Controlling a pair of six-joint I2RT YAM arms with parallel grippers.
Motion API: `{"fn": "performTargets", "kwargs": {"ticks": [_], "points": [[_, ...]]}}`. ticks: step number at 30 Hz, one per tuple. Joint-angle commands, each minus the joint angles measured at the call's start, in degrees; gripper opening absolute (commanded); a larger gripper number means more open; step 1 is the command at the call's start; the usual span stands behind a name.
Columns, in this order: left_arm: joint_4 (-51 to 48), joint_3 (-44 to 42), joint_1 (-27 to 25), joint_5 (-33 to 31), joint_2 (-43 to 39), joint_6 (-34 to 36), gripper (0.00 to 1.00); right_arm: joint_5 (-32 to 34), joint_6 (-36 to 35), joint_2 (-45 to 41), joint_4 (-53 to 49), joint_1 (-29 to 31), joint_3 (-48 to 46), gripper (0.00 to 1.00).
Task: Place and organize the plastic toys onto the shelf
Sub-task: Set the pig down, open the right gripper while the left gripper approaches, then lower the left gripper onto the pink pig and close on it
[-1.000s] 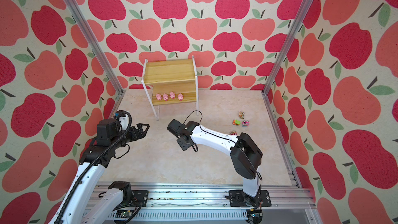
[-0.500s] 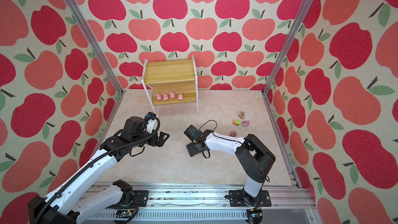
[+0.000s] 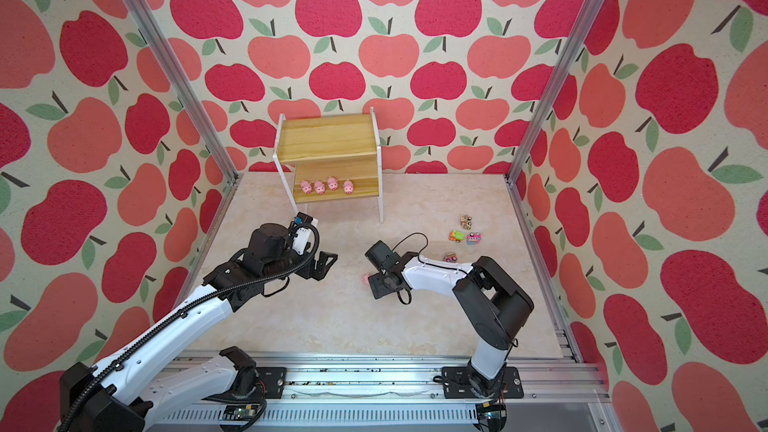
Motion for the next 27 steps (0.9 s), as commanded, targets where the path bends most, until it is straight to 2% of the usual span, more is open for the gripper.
{"fn": "performTargets", "kwargs": {"ticks": [1,15,22,27], "points": [[2.96,-1.42,-1.76,-0.36,1.9,1.85,1.0,-0.05,-0.72,-0.68,2.21,-1.22,-1.68,0.81],[9.56,-6.67,-5.52,-2.26,5.86,0.94,0.98,-4.04,1.48,1.31,9.74,-4.33,-0.72,0.81],[21.65,-13.62,-7.35,-1.8,8.16,3.55,0.98,-11.54,-2.09,-2.14,19.06,-9.73,-5.84,0.87],[34.83,-19.11,-9.36,-4.89,11.76,5.9,0.98,-11.5,-4.59,-8.66,21.33,-11.0,-8.88,0.89]]}}
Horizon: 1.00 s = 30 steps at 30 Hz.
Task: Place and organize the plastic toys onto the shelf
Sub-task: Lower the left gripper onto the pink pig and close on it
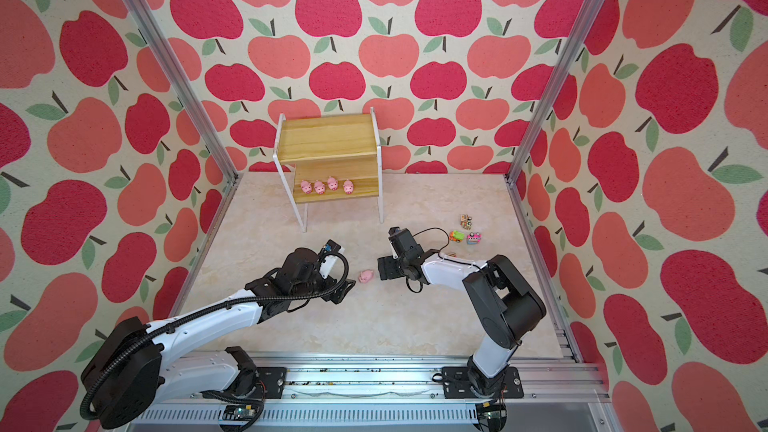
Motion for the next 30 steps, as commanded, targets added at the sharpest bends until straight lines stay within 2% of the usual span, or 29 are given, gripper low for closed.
{"fn": "performTargets", "kwargs": {"ticks": [1,9,18,23,30], "points": [[14.09,-3.34,-1.34,-2.89,2.75,3.38,0.98,-2.6,-3.16,-6.54,3.91,-0.58,-2.63,0.89],[42.21,-9.81,-6.47,-10.52,16.3,5.61,0.92,-2.79,-7.02,-16.32,17.55,-0.94,-12.86,0.89],[69.57,-13.55,-8.41,-13.51,33.02,8.59,0.9,-2.26,-8.92,-19.99,25.74,-0.88,-18.61,0.87],[74.91,-12.74,-7.49,-11.71,38.68,8.76,0.82,-2.31,-9.01,-19.9,28.07,-0.95,-19.9,0.86],[71.57,-10.3,-5.28,-7.49,39.55,6.42,0.68,-3.49,-8.41,-18.97,32.08,-0.96,-21.33,0.85]]}}
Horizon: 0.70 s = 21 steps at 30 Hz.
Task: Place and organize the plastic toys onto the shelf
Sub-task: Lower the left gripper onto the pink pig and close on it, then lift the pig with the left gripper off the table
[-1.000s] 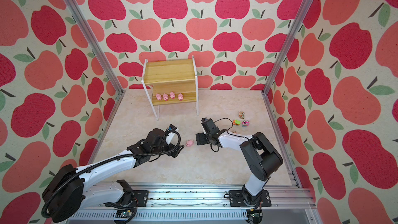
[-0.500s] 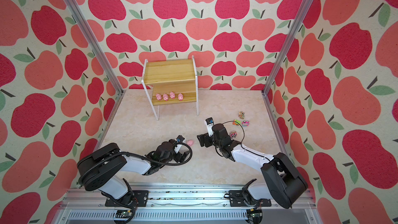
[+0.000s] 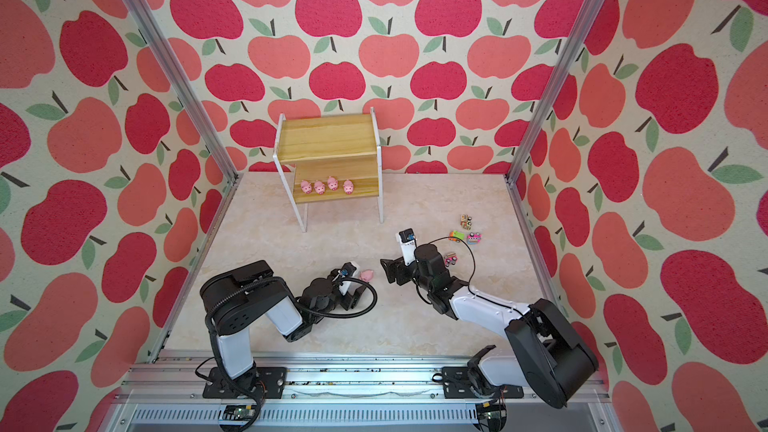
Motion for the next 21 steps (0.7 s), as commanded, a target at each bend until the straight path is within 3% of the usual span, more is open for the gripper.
{"fn": "performTargets", "kwargs": {"ticks": [1,10,21], "points": [[1.39,1.93,0.95,3.52,1.08,-1.46,0.67,-1.09,-0.63,0.25,3.67,-0.45,-1.39,0.85],[-0.38,3.25,0.99,5.9,3.04,-2.74,0.62,-1.06,-0.37,-0.18,6.54,-0.5,-3.22,0.84],[-5.01,6.15,0.9,7.86,3.33,-3.27,0.45,-0.47,-0.4,-0.97,8.61,-0.5,-4.61,0.82]]}}
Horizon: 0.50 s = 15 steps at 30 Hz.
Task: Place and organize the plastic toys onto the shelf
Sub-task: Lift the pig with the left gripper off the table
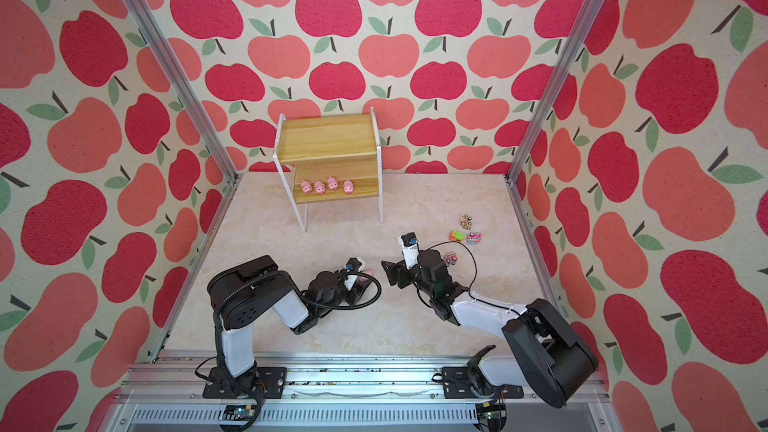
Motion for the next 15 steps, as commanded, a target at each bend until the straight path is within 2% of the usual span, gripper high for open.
{"fn": "performTargets", "kwargs": {"ticks": [1,7,15], "points": [[-1.93,1.24,-0.21,1.42,0.18,-1.04,0.44,0.08,-0.46,-1.11,1.81,-0.5,-0.78,0.81],[-3.03,0.42,-1.16,0.07,-1.21,-1.23,0.37,0.61,-0.5,-1.63,1.76,-0.54,-1.04,0.81],[-4.94,-1.02,-2.5,-2.34,-3.62,-1.67,0.33,0.74,-0.51,-2.02,2.12,-0.55,-1.27,0.8]]}}
